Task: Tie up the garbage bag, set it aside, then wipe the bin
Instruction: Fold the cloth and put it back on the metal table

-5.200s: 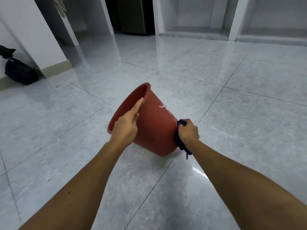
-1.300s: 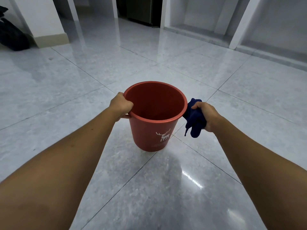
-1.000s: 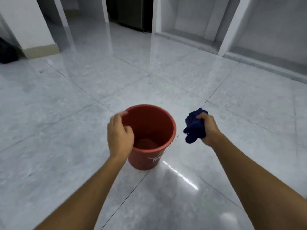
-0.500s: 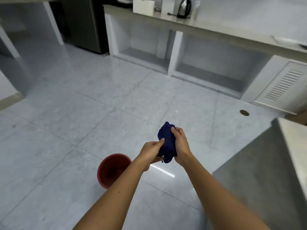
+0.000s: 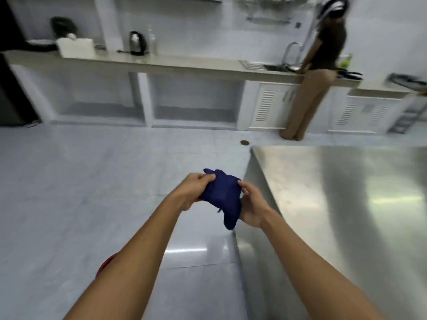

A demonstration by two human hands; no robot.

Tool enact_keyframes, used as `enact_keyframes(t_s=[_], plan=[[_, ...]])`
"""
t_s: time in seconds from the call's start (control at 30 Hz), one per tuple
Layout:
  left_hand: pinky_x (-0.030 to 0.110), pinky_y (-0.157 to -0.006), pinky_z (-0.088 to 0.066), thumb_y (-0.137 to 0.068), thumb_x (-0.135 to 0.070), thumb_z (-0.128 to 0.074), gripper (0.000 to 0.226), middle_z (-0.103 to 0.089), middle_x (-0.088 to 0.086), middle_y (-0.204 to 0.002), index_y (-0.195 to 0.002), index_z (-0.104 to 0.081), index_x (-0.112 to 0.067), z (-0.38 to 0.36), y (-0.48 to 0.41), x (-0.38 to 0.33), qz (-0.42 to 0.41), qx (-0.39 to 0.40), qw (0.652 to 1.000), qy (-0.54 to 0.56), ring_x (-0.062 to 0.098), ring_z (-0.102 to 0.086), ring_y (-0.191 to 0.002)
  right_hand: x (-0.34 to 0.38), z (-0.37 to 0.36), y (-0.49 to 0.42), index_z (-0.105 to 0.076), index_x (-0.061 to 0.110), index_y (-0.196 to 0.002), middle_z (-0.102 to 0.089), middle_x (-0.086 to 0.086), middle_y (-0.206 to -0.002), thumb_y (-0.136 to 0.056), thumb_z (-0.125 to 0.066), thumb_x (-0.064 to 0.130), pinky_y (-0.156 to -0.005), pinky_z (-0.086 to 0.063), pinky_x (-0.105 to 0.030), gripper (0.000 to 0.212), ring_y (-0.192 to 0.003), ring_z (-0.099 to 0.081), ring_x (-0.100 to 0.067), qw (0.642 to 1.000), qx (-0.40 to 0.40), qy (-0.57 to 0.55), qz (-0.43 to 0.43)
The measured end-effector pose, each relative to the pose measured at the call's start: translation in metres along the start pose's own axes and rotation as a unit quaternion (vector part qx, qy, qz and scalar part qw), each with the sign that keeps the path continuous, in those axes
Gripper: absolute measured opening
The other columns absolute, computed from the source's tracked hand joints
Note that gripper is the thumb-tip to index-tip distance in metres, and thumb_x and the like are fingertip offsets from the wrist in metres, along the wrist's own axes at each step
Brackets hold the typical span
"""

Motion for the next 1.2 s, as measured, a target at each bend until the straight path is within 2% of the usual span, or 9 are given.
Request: enact_keyframes(t_s=[0.13,0.37,0.57,0.7,0.77,0.83,0.9,1.0,1.2], plan=[[0.026,-0.059,-0.044,-0.096,-0.018,-0.045,0.017,-0.057,0.006,-0.078,-0.085,-0.053,-0.007,-0.086,0.0,-0.038,-0.088,0.041,0.995,-0.015,0.016,-0.051,-0.071,0.025,0.085,0.066,-0.062,0.019,-0.114,-0.072,-0.011,-0.109,-0.081,-0.067,0.019,-0.067,-0.057,-0.035,0.033,-0.087,-0.071,-0.028,0.999,0.003,0.029,0.046],[0.018,-0.055,-0.047,-0.093,-0.013,-0.049,0.008,-0.063,0.008,-0.1,-0.096,-0.044,-0.019,-0.227,0.0,-0.024,-0.124,0.103,0.986,-0.035,0.011,-0.06,-0.074,0.074,0.244,0.158,-0.066,0.032,-0.104,-0.068,-0.009,-0.116,-0.077,-0.073,0.002,-0.068,-0.056,-0.03,0.041,-0.089,-0.071,-0.024,0.959,-0.184,0.158,0.144],[0.034,-0.091,-0.053,-0.084,-0.025,-0.069,0.049,-0.056,0.003,-0.123,-0.125,-0.043,-0.032,-0.335,-0.024,0.028,-0.114,0.186,0.966,-0.139,0.02,-0.06,-0.107,0.053,0.34,0.161,-0.063,0.031,-0.116,-0.06,0.003,-0.125,-0.077,-0.071,0.006,-0.078,-0.051,-0.021,0.047,-0.101,-0.063,-0.013,0.894,-0.322,0.282,0.131],[0.028,-0.1,-0.038,-0.086,-0.01,-0.062,0.049,-0.05,0.006,-0.136,-0.133,-0.049,-0.018,-0.355,-0.044,0.06,-0.18,0.124,0.909,-0.354,0.022,-0.048,-0.121,0.034,0.368,0.148,-0.061,0.021,-0.127,-0.052,-0.004,-0.135,-0.087,-0.064,0.018,-0.099,-0.04,-0.028,0.04,-0.121,-0.053,-0.023,0.79,-0.402,0.455,0.087],[0.03,-0.101,-0.037,-0.092,-0.013,-0.053,0.047,-0.044,0.009,-0.141,-0.137,-0.045,-0.02,-0.356,-0.046,0.066,-0.217,0.07,0.883,-0.41,0.023,-0.044,-0.124,0.032,0.367,0.151,-0.058,0.025,-0.129,-0.043,-0.004,-0.145,-0.093,-0.055,0.03,-0.101,-0.036,-0.038,0.037,-0.129,-0.043,-0.026,0.66,-0.447,0.602,0.053],[0.037,-0.108,-0.03,-0.097,-0.024,-0.042,0.048,-0.027,0.009,-0.153,-0.144,-0.033,-0.023,-0.368,-0.038,0.07,-0.309,0.051,0.794,-0.521,0.026,-0.032,-0.134,0.027,0.354,0.143,-0.044,0.023,-0.142,-0.029,-0.005,-0.158,-0.098,-0.043,0.034,-0.105,-0.03,-0.044,0.046,-0.141,-0.03,-0.028,0.563,-0.412,0.712,0.075],[0.043,-0.117,-0.009,-0.1,-0.039,-0.027,0.053,-0.01,0.004,-0.16,-0.15,-0.018,-0.023,-0.381,-0.033,0.089,-0.336,0.11,0.718,-0.599,0.024,-0.011,-0.145,0.01,0.345,0.126,-0.022,0.022,-0.154,-0.014,0.001,-0.164,-0.101,-0.028,0.043,-0.116,-0.016,-0.047,0.057,-0.15,-0.012,-0.023,0.575,-0.319,0.75,0.073],[0.045,-0.116,0.008,-0.099,-0.049,-0.015,0.061,0.003,-0.002,-0.16,-0.151,0.001,-0.022,-0.379,-0.039,0.108,-0.279,0.163,0.713,-0.623,0.021,0.006,-0.147,-0.006,0.356,0.113,-0.003,0.022,-0.156,-0.004,0.005,-0.165,-0.1,-0.015,0.05,-0.119,0.002,-0.051,0.064,-0.151,0.001,-0.019,0.605,-0.269,0.75,0.011],[0.045,-0.114,0.012,-0.095,-0.055,-0.013,0.069,0.004,0.008,-0.16,-0.15,0.003,-0.017,-0.313,-0.059,0.091,-0.23,0.036,0.736,-0.636,0.022,0.007,-0.147,0.041,0.321,0.085,-0.038,0.013,-0.145,-0.026,-0.001,-0.16,-0.095,-0.023,0.028,-0.117,0.0,-0.057,0.055,-0.15,-0.008,-0.026,0.587,-0.334,0.737,-0.012]])
Point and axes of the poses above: each hand's wrist, its own y-axis away from the middle knuckle, its own z-axis out of the back of the hand, x = y × z, the point moved 9 cm from there along -y, towards the middle knuckle
